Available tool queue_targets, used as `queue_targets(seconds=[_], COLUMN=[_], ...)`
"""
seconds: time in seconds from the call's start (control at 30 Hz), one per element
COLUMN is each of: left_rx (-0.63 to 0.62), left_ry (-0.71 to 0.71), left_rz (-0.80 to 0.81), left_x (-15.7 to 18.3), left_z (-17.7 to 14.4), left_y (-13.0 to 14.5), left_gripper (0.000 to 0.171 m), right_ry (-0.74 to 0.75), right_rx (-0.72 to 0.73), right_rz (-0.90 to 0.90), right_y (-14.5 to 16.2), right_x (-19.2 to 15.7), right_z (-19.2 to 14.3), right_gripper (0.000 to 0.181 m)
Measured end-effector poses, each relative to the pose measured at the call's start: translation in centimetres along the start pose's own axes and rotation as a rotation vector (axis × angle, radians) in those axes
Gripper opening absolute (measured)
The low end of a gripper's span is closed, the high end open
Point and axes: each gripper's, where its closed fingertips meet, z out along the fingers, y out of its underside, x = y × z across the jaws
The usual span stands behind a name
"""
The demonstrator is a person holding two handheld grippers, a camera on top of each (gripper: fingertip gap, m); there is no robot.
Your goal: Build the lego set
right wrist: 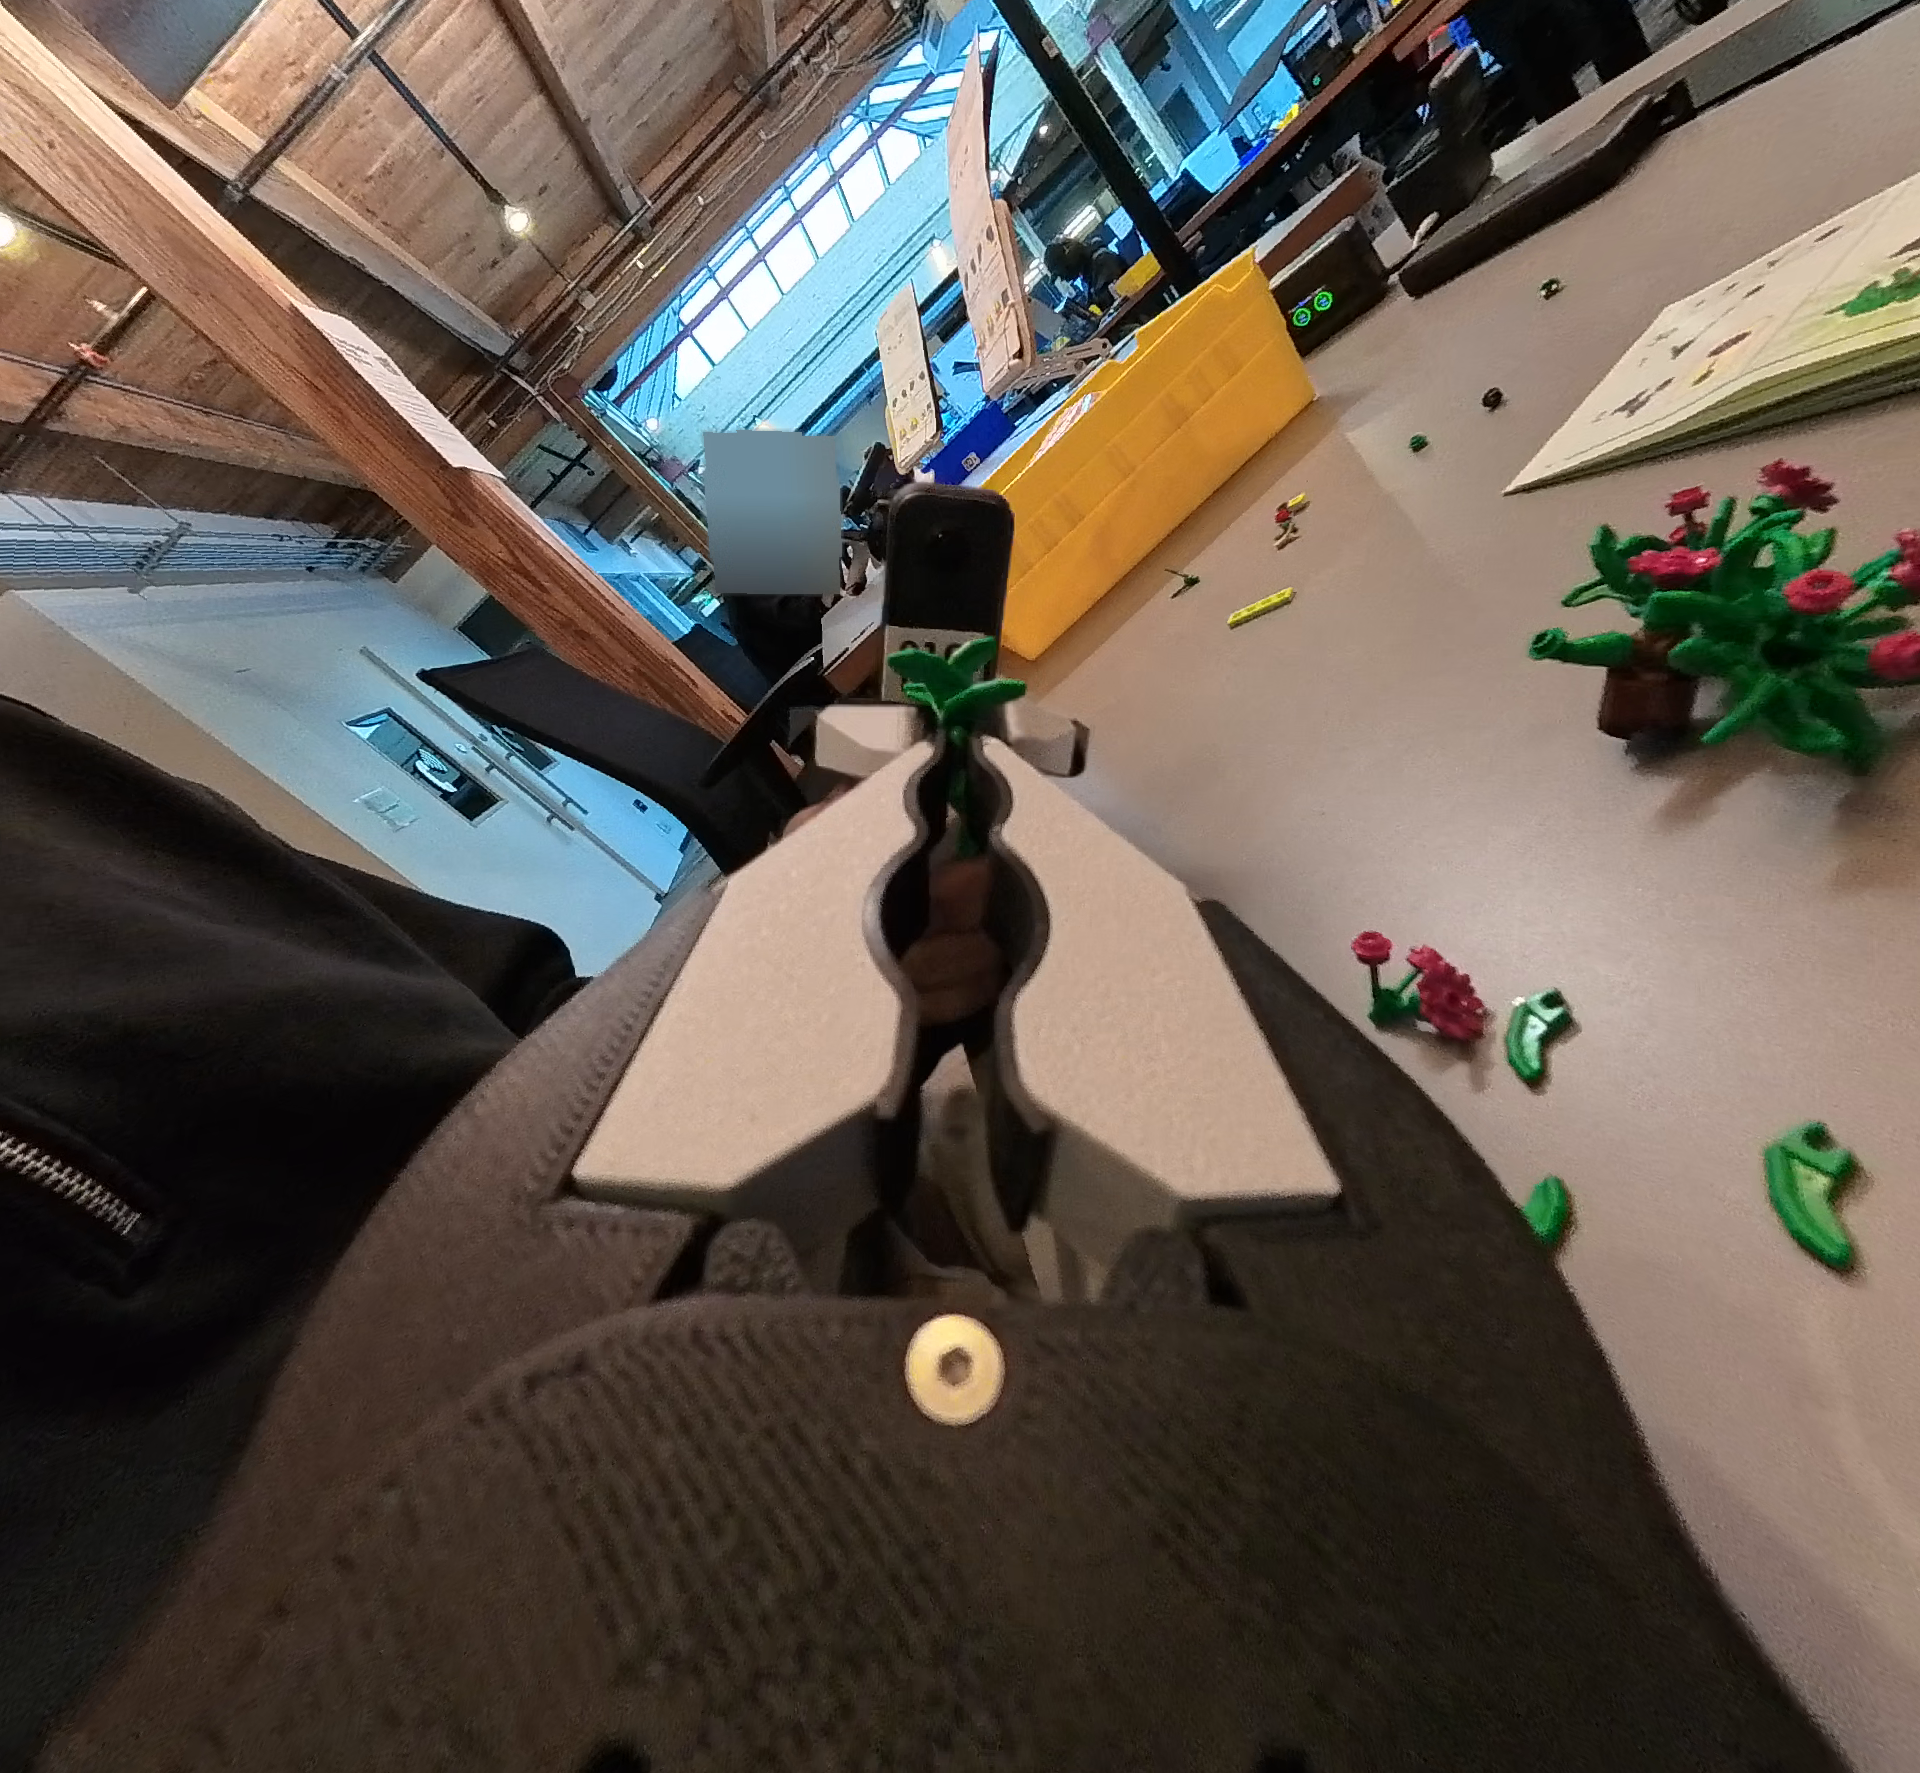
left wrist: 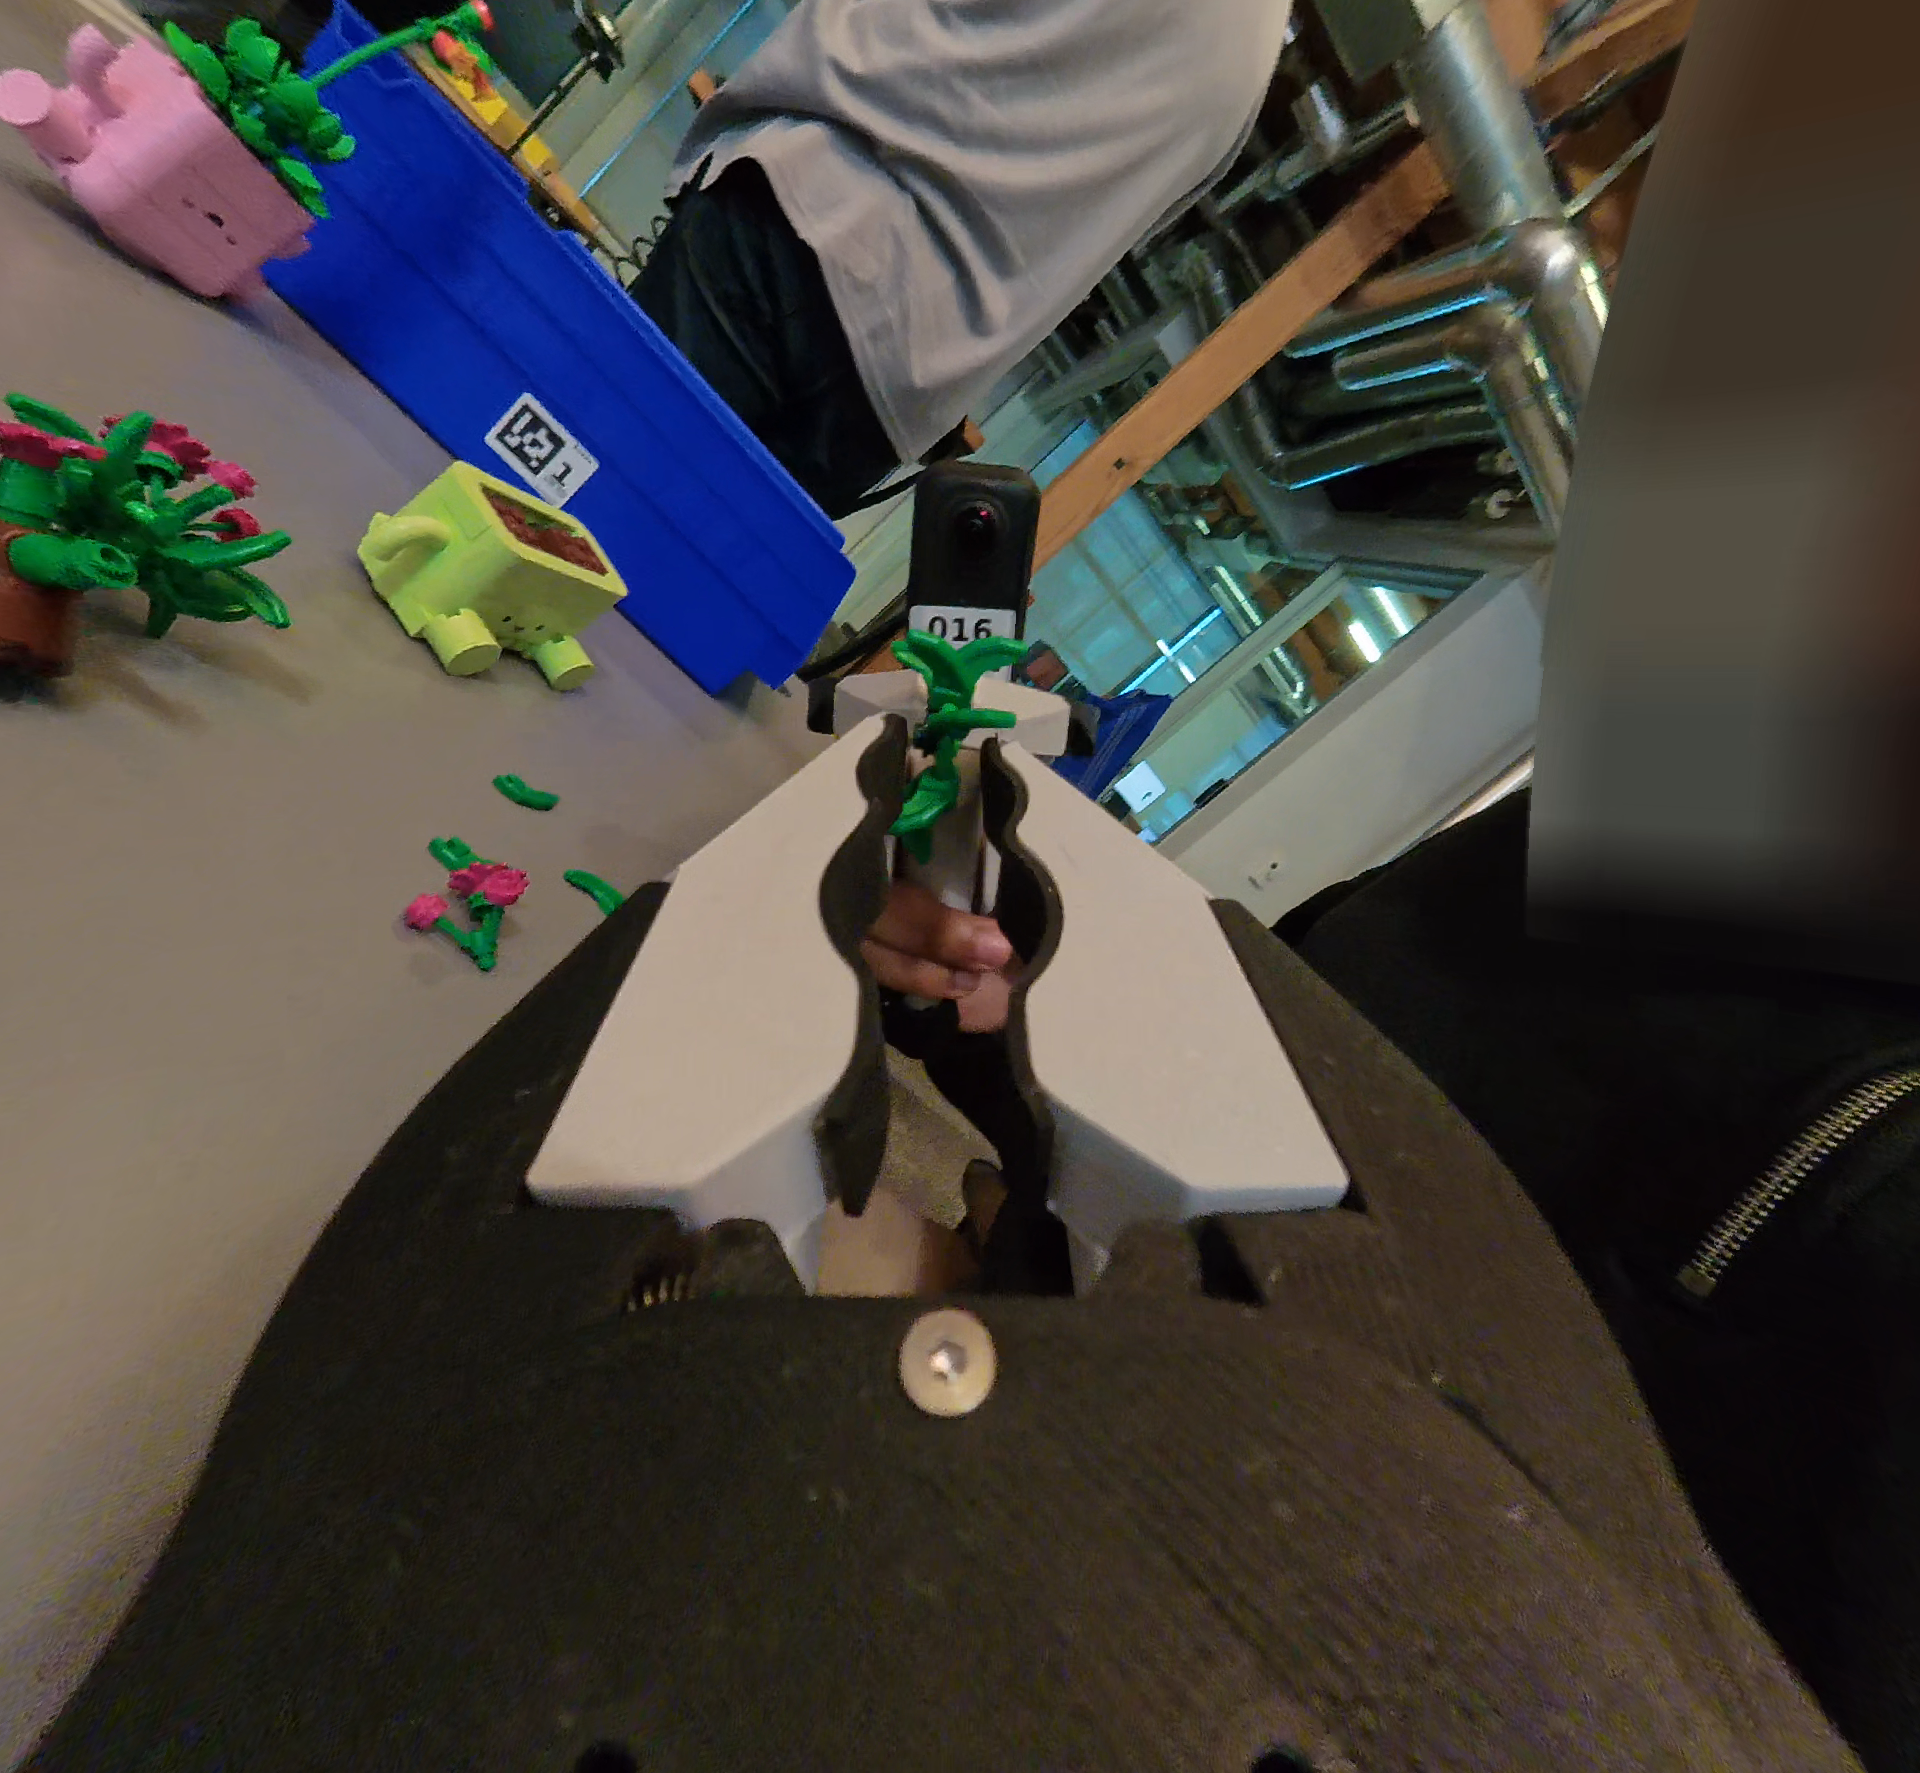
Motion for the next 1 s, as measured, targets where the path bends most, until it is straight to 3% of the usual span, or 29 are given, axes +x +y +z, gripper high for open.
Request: queue_targets(seconds=[0.8, 1.0], left_rx=[0.006, 0.008], left_ry=[-0.016, -0.004], left_rz=[-0.064, -0.085], left_x=[-0.42, -0.28], left_z=[-0.18, -0.10], left_y=[0.00, 0.12], left_gripper=[0.008, 0.008], right_ry=[0.058, 0.079], right_rx=[-0.026, -0.046], right_rz=[-0.108, -0.169], right_y=[0.32, 0.29], right_x=[0.50, 0.62], right_z=[0.19, -0.08], right_gripper=[0.001, 0.009])
